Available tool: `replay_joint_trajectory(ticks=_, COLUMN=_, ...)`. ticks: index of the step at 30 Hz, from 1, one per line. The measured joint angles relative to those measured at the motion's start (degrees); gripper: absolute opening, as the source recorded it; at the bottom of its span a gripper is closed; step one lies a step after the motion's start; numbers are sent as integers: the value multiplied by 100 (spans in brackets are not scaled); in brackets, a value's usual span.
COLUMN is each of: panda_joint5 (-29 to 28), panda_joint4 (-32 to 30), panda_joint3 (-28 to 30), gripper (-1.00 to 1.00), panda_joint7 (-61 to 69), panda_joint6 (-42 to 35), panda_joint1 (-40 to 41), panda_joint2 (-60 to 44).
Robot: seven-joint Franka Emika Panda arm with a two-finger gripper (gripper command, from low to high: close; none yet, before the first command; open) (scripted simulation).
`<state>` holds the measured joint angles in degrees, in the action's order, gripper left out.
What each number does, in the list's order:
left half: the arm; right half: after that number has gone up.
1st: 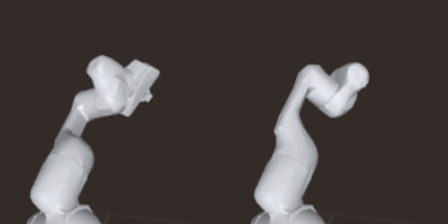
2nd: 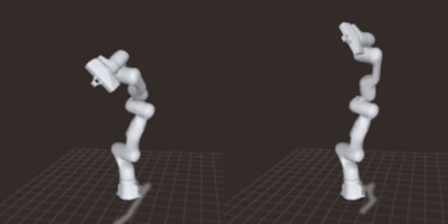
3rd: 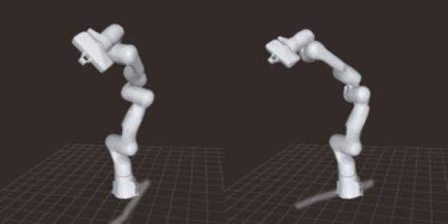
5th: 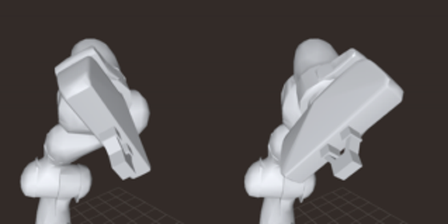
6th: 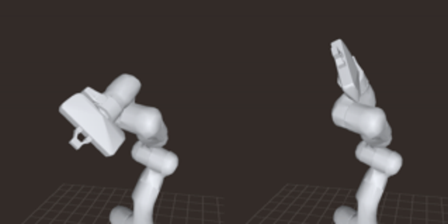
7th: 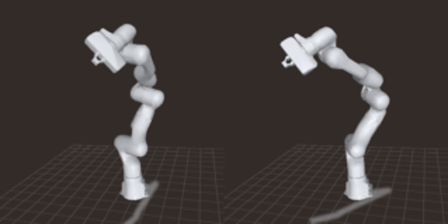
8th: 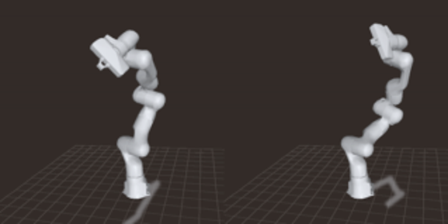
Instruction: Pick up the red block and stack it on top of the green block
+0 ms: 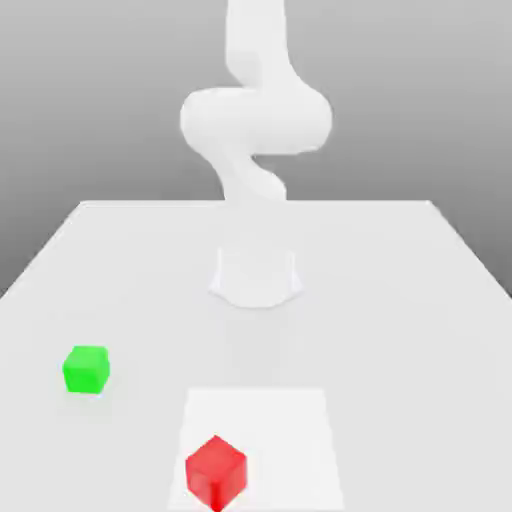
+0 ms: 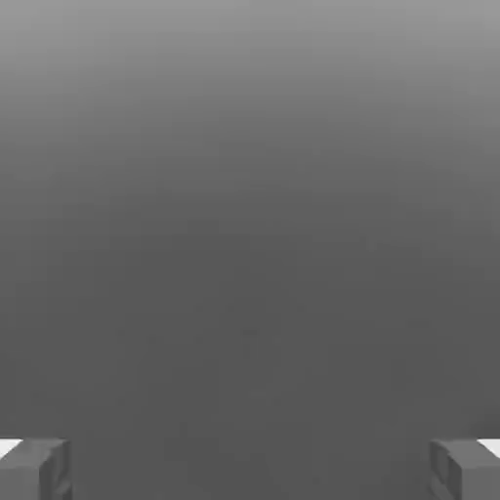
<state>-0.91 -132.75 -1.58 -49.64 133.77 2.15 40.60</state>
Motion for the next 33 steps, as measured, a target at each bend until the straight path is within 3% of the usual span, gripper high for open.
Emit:
replay_joint_trajectory(ticks=16, panda_joint5=-609, panda_joint4=-621, panda_joint3=-516, gripper=0, panda_joint7=-2454, panda_joint6=1269, panda_joint1=909, panda_joint2=-3370)
replay_joint_trajectory(ticks=25, panda_joint5=-281, panda_joint4=-952, panda_joint3=-480, gripper=0, panda_joint7=-3294, panda_joint6=2047, panda_joint1=1021, panda_joint2=-5173)
replay_joint_trajectory(ticks=29, panda_joint5=-406, panda_joint4=-861, panda_joint3=-345, gripper=0, panda_joint7=-3461, panda_joint6=2694, panda_joint1=924, panda_joint2=-5998)
replay_joint_trajectory(ticks=30, panda_joint5=-445, panda_joint4=-836, panda_joint3=-303, gripper=-100, panda_joint7=-3492, panda_joint6=2838, panda_joint1=890, panda_joint2=-6172)
replay_joint_trajectory(ticks=33, panda_joint5=-448, panda_joint4=-835, panda_joint3=-304, gripper=-100, panda_joint7=-3494, panda_joint6=2843, panda_joint1=889, panda_joint2=-6172)
